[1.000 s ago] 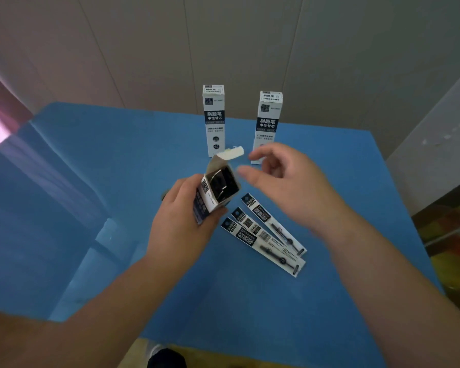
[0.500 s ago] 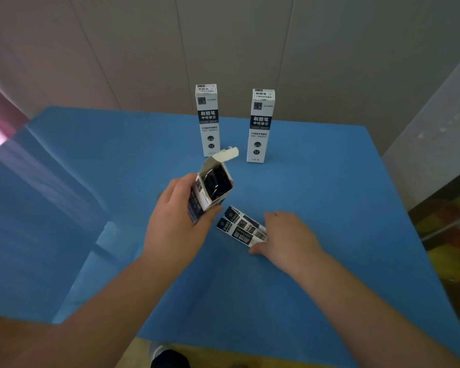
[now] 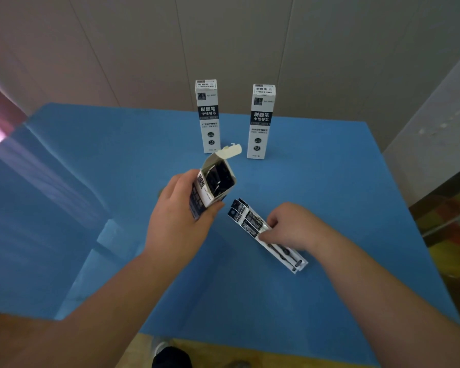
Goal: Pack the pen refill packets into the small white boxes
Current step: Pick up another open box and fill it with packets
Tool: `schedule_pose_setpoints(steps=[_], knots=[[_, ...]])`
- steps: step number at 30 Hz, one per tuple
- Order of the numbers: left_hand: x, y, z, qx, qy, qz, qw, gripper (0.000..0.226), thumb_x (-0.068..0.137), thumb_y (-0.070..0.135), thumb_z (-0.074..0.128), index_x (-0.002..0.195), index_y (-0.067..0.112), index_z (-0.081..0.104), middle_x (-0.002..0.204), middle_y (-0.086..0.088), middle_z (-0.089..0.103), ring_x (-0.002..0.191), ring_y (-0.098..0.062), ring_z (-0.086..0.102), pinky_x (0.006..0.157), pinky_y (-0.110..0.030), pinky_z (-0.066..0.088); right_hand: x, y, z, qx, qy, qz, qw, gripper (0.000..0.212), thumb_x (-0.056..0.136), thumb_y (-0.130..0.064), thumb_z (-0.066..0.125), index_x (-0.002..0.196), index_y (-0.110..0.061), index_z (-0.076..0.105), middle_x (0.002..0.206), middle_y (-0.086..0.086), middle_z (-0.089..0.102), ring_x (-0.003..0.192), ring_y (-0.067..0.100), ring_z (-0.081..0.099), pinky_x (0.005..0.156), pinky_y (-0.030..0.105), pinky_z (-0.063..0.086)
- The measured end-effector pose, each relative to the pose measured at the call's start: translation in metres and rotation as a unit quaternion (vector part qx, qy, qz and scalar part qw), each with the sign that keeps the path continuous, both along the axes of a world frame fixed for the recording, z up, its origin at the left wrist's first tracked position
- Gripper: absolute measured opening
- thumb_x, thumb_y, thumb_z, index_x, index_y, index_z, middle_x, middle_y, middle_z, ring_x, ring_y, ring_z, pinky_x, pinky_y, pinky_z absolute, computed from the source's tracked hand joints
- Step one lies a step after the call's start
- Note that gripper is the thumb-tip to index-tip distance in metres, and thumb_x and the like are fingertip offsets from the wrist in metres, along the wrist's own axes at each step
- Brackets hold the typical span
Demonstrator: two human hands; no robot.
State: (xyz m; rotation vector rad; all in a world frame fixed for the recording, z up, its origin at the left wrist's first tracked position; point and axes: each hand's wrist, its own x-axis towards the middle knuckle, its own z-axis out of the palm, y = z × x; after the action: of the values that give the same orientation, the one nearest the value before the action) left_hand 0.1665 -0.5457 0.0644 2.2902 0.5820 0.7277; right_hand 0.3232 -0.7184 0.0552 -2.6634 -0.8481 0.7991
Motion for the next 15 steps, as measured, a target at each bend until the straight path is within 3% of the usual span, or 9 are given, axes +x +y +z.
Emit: schedule_pose_setpoints(steps=[8, 12, 15], knots=[[0.000, 0.001, 0.000, -0.001, 0.003, 0.001, 1.000, 0.051, 0.086, 0.040, 0.077, 0.128, 0.044, 0.048, 0.114, 0.031, 0.047, 0.115, -0.008, 0.052, 0.083, -0.015, 0.036, 0.007, -0.006, -0.001, 0.022, 0.046, -0.026, 0.998, 0.051, 0.086, -0.038, 0.068, 0.055, -0.019, 0.033, 0.053, -0.001, 0.030, 0.053, 0.019, 0.029, 0.051, 0.030, 0.020], [-0.001, 0.003, -0.001, -0.004, -0.001, 0.003, 1.000, 0.052, 0.086, 0.038, 0.078, 0.129, 0.041, 0.049, 0.116, 0.031, 0.048, 0.116, -0.008, 0.052, 0.085, -0.014, 0.037, 0.010, -0.008, 0.004, 0.022, 0.044, -0.037, 0.998, 0.040, 0.087, -0.035, 0.064, 0.061, -0.019, 0.038, 0.058, 0.002, 0.044, 0.055, 0.020, 0.038, 0.056, 0.030, 0.029], [-0.002, 0.004, -0.001, -0.007, -0.006, 0.004, 1.000, 0.053, 0.086, 0.037, 0.079, 0.129, 0.042, 0.048, 0.116, 0.030, 0.049, 0.114, -0.006, 0.052, 0.085, -0.011, 0.035, 0.011, -0.008, 0.011, 0.019, 0.045, -0.013, 0.999, 0.041, 0.087, -0.038, 0.067, 0.061, -0.018, 0.041, 0.057, 0.002, 0.044, 0.053, 0.019, 0.038, 0.055, 0.029, 0.029]])
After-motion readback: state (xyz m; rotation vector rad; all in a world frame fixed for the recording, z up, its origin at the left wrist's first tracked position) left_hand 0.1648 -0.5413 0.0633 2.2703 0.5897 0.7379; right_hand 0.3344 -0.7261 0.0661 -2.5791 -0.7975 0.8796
